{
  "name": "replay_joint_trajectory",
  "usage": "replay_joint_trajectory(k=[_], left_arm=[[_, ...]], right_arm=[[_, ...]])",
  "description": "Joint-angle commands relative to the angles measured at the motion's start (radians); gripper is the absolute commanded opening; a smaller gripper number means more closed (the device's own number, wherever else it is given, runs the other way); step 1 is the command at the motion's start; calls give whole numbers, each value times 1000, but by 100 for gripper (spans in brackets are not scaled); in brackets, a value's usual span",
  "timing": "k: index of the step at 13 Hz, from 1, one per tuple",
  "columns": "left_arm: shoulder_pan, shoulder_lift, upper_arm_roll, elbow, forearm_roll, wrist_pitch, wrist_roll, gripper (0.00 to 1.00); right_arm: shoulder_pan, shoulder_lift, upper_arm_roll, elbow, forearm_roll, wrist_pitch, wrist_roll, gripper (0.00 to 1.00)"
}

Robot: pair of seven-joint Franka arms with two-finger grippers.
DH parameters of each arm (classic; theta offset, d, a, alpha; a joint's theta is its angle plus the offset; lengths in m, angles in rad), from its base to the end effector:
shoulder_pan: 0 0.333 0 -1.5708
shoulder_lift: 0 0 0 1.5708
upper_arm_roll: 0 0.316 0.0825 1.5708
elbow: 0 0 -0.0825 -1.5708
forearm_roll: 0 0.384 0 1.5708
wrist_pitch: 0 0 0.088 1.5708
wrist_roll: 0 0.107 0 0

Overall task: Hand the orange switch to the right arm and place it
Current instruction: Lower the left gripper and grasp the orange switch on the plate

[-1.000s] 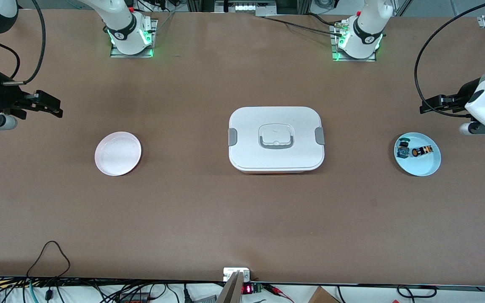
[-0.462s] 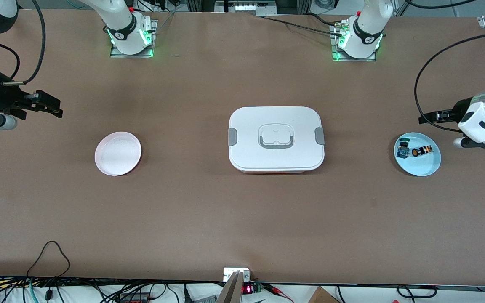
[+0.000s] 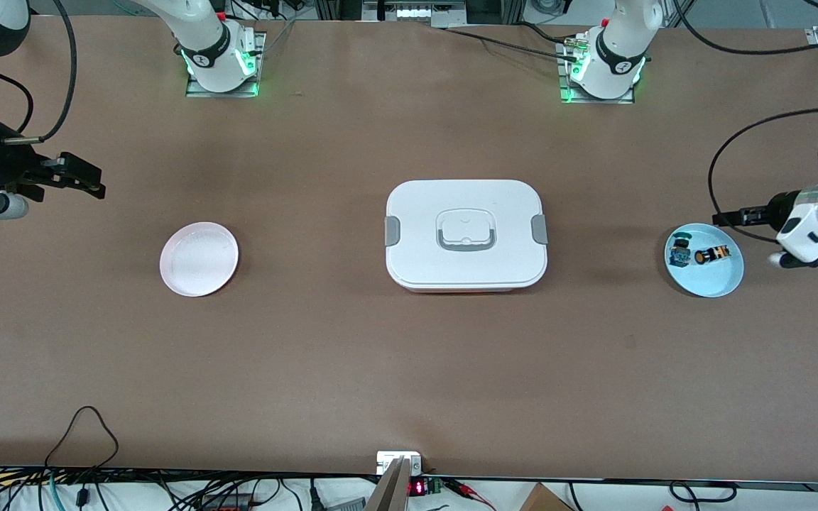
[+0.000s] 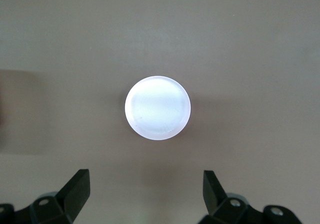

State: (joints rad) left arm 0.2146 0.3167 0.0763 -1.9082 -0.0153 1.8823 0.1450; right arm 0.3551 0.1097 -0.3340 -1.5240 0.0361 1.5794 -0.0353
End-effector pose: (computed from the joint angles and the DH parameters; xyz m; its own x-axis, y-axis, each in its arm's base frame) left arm 0.5552 0.1633 0.3096 0.9328 0.1378 -0.3331 0.1590 -0.9866 0.0369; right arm 0.5851 0.0264 0.5879 0.9973 0.0562 -0.0482 0.0561 -0.9984 -0.0019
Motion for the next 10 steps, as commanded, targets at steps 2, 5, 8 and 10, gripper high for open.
replay_joint_trajectory(k=[2, 5, 8, 10], left_arm=[[34, 77, -12, 3, 25, 107, 63, 100], [57, 97, -10, -37, 25, 226, 96, 100], [58, 101, -12, -104, 25, 389, 108, 100], [57, 99, -12, -181, 23, 536, 108, 100]], right_arm=[[-2, -10, 1, -7, -12, 5, -11, 100], [-2, -10, 1, -7, -12, 5, -11, 100], [-2, -10, 1, -7, -10, 4, -11, 100], [-2, -10, 3, -7, -10, 4, -11, 100]])
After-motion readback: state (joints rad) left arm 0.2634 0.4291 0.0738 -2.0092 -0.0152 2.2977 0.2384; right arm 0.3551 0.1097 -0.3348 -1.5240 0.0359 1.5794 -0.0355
